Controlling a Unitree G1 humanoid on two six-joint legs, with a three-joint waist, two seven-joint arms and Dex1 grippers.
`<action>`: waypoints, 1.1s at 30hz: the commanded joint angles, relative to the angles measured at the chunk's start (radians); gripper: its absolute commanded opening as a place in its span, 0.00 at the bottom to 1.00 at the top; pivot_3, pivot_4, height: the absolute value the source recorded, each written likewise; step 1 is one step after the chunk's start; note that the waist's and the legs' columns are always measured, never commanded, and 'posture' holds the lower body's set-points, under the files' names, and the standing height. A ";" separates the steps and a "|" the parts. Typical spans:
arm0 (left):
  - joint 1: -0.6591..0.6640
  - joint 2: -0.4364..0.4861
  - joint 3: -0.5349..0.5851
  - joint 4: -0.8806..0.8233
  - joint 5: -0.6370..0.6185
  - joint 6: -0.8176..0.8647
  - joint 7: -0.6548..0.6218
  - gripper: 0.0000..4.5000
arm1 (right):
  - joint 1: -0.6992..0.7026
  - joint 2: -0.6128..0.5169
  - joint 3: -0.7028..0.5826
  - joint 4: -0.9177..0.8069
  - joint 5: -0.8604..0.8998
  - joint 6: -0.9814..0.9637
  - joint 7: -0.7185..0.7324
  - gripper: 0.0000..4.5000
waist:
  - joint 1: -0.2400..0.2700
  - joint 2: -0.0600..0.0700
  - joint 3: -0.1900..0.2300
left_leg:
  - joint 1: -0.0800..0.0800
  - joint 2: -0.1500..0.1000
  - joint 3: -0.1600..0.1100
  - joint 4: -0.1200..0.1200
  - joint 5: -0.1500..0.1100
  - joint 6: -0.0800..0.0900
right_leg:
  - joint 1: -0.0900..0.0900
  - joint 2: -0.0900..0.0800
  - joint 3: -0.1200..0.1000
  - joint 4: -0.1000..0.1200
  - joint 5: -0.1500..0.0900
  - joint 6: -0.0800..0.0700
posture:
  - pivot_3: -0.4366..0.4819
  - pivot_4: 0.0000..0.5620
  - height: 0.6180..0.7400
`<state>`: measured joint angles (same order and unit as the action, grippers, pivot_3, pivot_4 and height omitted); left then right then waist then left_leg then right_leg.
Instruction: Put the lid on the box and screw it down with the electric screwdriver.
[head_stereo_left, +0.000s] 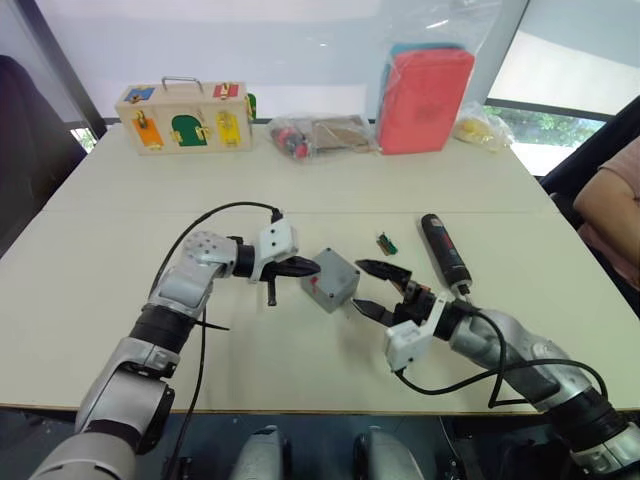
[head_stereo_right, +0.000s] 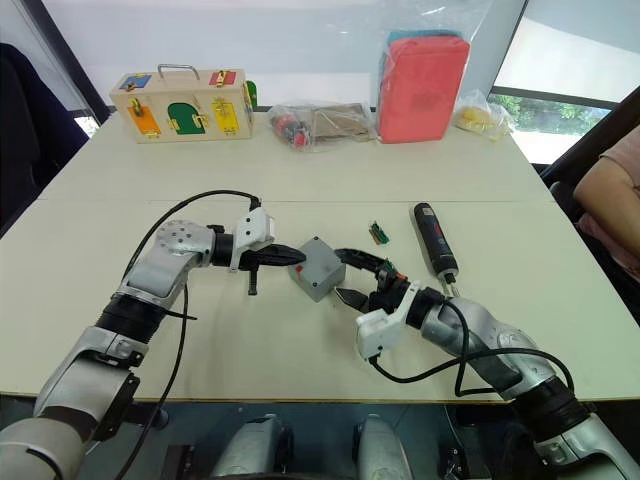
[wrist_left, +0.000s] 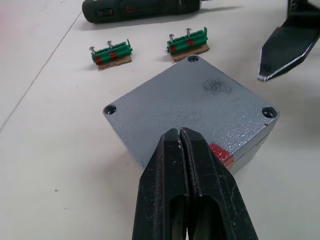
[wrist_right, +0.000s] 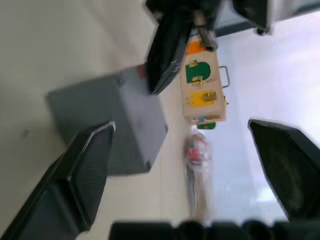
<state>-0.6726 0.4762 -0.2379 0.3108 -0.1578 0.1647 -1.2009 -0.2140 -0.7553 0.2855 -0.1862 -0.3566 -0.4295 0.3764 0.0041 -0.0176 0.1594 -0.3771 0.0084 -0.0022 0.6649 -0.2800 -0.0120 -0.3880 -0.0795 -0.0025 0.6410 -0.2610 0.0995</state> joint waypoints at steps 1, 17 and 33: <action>0.002 0.038 0.088 -0.104 -0.073 0.101 0.020 0.00 | 0.032 0.013 -0.056 -0.124 0.288 0.252 0.181 0.85 | 0.000 0.000 0.003 | -0.001 0.000 0.000 0.000 0.000 0.001 | -0.001 0.000 0.000 0.000 0.000 0.000 | 0.48 0.27 0.92; 0.039 -0.003 0.063 0.113 0.047 -0.065 0.158 0.00 | -0.005 0.180 -0.025 -0.153 0.397 0.902 0.216 0.01 | 0.009 0.000 0.004 | -0.016 -0.002 0.000 0.003 0.000 0.000 | -0.017 0.000 -0.001 0.004 0.000 0.000 | 0.48 0.27 0.92; 0.032 -0.032 -0.002 0.118 0.034 -0.112 -0.051 0.00 | -0.122 0.269 0.056 -0.049 0.350 0.924 0.260 0.01 | -0.001 0.000 0.004 | -0.016 -0.003 0.000 0.002 0.000 0.000 | -0.018 0.001 -0.001 0.005 0.000 0.000 | 0.48 0.27 0.92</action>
<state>-0.6559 0.4410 -0.2197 0.5163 -0.0852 0.0419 -1.1793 -0.2926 -0.5124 0.3285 -0.2274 -0.0096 0.5165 0.6224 0.0034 -0.0179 0.1636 -0.3927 0.0059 -0.0020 0.6670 -0.2803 -0.0116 -0.4056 -0.0788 -0.0034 0.6457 -0.2608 0.0995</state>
